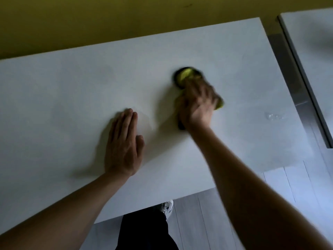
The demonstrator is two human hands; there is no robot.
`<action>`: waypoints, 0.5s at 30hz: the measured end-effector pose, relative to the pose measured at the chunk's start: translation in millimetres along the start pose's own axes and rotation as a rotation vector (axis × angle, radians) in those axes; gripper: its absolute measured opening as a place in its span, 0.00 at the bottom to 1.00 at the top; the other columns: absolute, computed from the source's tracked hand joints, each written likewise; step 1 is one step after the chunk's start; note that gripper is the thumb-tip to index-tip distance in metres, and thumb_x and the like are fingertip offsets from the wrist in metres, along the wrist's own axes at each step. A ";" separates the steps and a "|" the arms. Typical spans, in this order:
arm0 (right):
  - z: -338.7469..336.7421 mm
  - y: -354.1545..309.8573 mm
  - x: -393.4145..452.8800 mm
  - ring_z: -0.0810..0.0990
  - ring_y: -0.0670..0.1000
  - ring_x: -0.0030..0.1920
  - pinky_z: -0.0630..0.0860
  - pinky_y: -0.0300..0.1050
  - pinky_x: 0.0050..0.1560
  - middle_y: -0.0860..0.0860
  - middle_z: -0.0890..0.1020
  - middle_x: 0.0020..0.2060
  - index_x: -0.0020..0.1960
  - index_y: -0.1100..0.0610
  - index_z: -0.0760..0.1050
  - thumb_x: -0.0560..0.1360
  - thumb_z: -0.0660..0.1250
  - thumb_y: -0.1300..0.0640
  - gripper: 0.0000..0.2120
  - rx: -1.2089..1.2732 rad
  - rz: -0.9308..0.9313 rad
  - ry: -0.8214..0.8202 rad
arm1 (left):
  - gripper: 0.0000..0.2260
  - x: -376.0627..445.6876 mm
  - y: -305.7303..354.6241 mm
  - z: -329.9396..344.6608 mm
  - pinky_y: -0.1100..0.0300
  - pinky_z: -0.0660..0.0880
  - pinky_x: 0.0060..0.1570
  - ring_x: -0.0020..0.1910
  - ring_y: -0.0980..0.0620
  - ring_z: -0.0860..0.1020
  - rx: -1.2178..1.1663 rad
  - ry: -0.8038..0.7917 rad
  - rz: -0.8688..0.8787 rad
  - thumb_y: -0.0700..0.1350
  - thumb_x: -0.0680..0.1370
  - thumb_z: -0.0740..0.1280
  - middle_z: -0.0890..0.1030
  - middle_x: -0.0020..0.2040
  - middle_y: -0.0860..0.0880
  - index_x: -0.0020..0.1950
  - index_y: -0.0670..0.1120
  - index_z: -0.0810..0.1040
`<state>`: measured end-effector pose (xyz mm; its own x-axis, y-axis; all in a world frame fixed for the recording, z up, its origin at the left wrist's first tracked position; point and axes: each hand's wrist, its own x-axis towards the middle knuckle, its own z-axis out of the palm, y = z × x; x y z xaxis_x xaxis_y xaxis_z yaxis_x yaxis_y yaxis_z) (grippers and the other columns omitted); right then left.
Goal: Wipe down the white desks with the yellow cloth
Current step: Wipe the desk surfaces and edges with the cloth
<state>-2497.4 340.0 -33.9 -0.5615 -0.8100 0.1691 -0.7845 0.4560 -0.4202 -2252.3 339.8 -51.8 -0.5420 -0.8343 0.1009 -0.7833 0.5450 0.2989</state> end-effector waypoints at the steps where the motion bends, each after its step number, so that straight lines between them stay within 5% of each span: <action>1: 9.0 -23.5 -10.2 0.73 0.60 0.69 0.64 0.55 0.70 0.55 0.77 0.67 0.67 0.54 0.78 0.72 0.70 0.53 0.23 0.048 -0.123 -0.025 | 0.28 0.1 -0.2 -0.7 0.43 0.56 0.81 0.83 0.41 0.57 0.011 0.000 0.000 0.48 0.84 0.52 0.60 0.83 0.41 0.82 0.38 0.60; 4: 26.4 -68.0 -21.2 0.70 0.56 0.73 0.61 0.58 0.74 0.51 0.77 0.69 0.69 0.53 0.76 0.76 0.66 0.50 0.22 0.092 -0.320 -0.139 | 0.27 -0.6 0.6 -2.3 0.41 0.58 0.80 0.82 0.38 0.59 0.035 -0.009 -0.007 0.46 0.84 0.54 0.63 0.82 0.39 0.81 0.37 0.61; 8: 23.0 -48.1 -1.1 0.69 0.56 0.73 0.61 0.58 0.74 0.52 0.75 0.70 0.71 0.52 0.74 0.76 0.66 0.48 0.24 0.040 -0.402 -0.193 | 0.27 2.4 1.8 -4.4 0.42 0.56 0.81 0.82 0.39 0.59 -0.028 -0.017 -0.028 0.45 0.82 0.56 0.62 0.82 0.40 0.81 0.38 0.62; 15: 7.2 25.9 91.0 0.64 0.59 0.74 0.56 0.54 0.76 0.53 0.67 0.75 0.76 0.49 0.66 0.78 0.56 0.48 0.26 -0.134 0.175 -0.098 | 0.24 35.9 -0.5 -10.0 0.42 0.63 0.75 0.73 0.36 0.68 -0.026 0.015 -0.015 0.43 0.77 0.61 0.72 0.73 0.38 0.72 0.38 0.73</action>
<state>-2566.9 275.5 -35.8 -0.6688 -0.7433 0.0140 -0.7091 0.6322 -0.3124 -2268.4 308.8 -38.8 -0.5252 -0.8438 0.1101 -0.7834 0.5300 0.3247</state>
